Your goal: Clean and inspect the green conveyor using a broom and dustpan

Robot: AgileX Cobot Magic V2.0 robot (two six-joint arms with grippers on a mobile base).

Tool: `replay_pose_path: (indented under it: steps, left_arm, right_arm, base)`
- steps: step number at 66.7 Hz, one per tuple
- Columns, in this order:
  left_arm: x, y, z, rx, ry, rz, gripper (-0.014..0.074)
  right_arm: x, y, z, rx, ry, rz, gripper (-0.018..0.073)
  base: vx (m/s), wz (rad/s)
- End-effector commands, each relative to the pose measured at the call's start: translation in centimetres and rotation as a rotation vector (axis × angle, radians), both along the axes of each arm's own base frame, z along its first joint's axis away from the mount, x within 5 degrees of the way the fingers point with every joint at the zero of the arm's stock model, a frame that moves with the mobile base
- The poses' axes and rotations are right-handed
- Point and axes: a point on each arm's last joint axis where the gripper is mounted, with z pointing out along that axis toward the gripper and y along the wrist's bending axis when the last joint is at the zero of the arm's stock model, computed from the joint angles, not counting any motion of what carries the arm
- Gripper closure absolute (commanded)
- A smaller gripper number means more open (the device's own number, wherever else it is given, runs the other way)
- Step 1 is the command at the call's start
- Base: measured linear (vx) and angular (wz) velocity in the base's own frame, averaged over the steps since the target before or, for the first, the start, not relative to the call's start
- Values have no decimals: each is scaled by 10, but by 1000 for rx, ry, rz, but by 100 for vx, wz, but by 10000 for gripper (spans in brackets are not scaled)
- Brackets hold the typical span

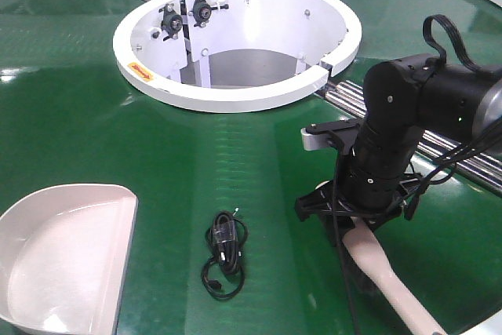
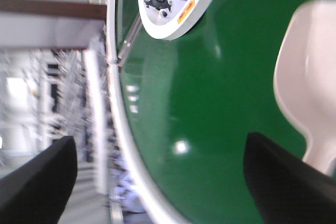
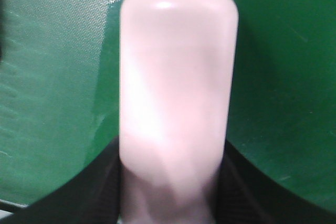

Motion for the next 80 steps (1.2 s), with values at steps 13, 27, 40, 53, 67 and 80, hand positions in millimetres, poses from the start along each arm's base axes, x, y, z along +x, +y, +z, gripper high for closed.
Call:
replay_pose_path:
  steps: [13,27,40,53,67,80]
  left_arm:
    - [3,0,19,165,-136,-59,2]
    - [8,6,17,286,-90,-36,2]
    - [40,15,19,373,143,-7,2]
    - [83,26,12,303,526,139,2]
    - [123,33,-5,332,808,216,2]
    - [140,39,-21,315,871,279,2]
  right_arm:
    - [-2,-2,23,28,-67,-4,564]
    - [-2,-2,23,28,-67,-4,564]
    - [-2,-2,22,27,-66,-5,564]
    - [-2,-2,22,27,-66,-5,564]
    - [-2,-2,22,27,-66,-5,564]
    - [-2,-2,22,26,-65,-4,564]
  base:
    - [0,0]
    - [0,0]
    - [0,0]
    - [0,0]
    - [0,0]
    - [0,0]
